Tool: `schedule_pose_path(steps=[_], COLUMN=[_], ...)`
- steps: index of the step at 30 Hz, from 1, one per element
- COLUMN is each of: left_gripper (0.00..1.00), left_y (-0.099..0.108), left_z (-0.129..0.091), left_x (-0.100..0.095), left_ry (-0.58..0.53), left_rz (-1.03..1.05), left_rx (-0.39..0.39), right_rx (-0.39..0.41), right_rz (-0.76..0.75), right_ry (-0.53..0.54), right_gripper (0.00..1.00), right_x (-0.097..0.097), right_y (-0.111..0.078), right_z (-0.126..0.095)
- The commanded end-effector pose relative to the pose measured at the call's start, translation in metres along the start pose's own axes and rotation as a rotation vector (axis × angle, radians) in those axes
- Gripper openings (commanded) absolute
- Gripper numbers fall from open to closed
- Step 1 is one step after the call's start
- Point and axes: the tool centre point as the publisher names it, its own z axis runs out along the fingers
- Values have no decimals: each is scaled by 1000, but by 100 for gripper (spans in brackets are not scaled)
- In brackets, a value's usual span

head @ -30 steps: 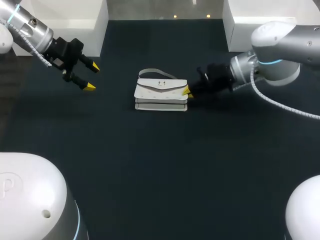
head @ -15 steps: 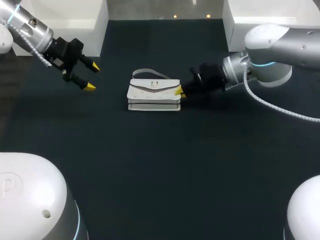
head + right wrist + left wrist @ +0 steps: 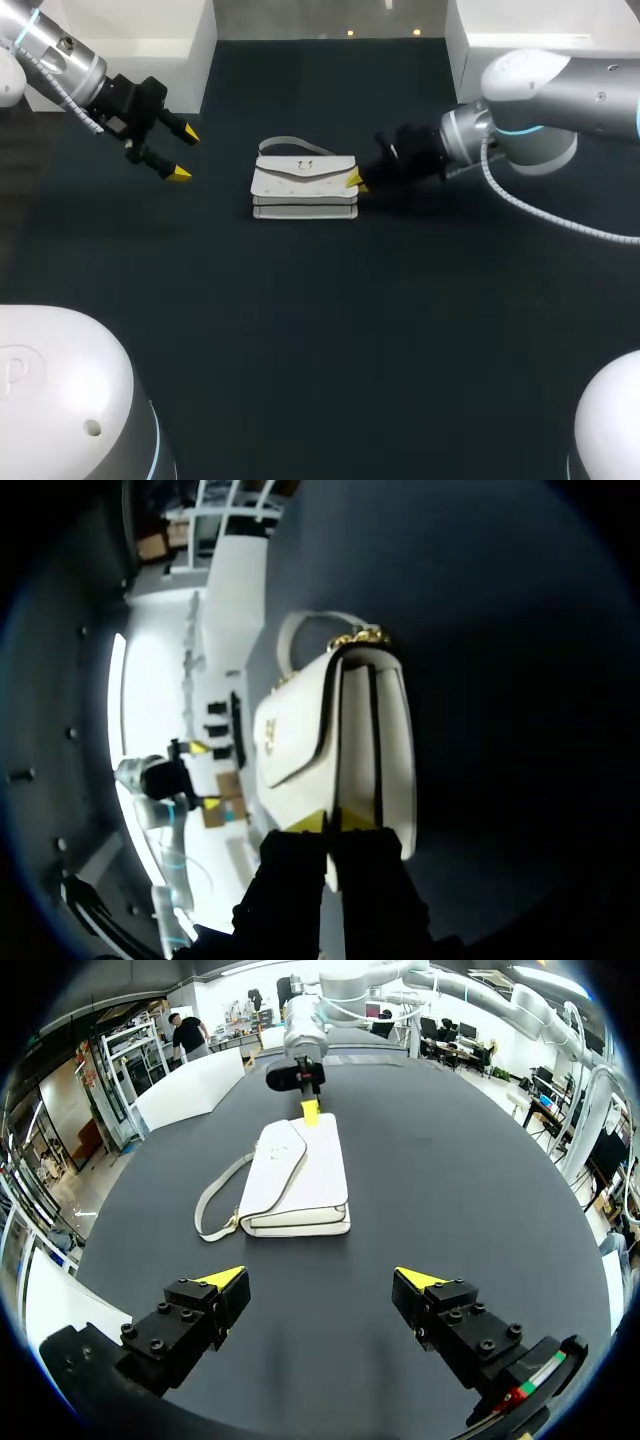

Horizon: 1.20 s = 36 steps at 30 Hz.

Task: Pick up the bag, open it, inspect its contents, close it, and place it on the opposite side

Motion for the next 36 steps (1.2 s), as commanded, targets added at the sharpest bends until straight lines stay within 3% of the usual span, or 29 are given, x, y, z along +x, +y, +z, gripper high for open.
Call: schedule_pose_path(steps=[1, 14, 15, 16, 23, 28, 36], left_gripper=[100, 100, 100, 100, 100, 100, 100], left_y=[1, 1, 1, 1, 1, 1, 1], left_z=[1, 1, 1, 1, 1, 1, 1], left_x=[0, 0, 0, 0, 0, 0, 0], left_ry=[-2, -2, -2, -2, -2, -2, -2], left_rz=[1, 1, 1, 1, 1, 1, 1], left_rx=[2, 2, 2, 2, 2, 2, 2], right_rx=[-11, -8, -6, -4, -19, -18, 86], right_rz=[6, 10, 9, 8, -26, -71, -120], right_ry=[-6, -5, -4, -5, -37, -123, -306], right_gripper=[0, 0, 23, 97, 100, 100, 100], right_x=[-2, -8, -8, -8, -1, 11, 24], right_y=[2, 9, 9, 9, 2, -3, -3], right_z=[-10, -15, -15, -15, -30, -47, -54])
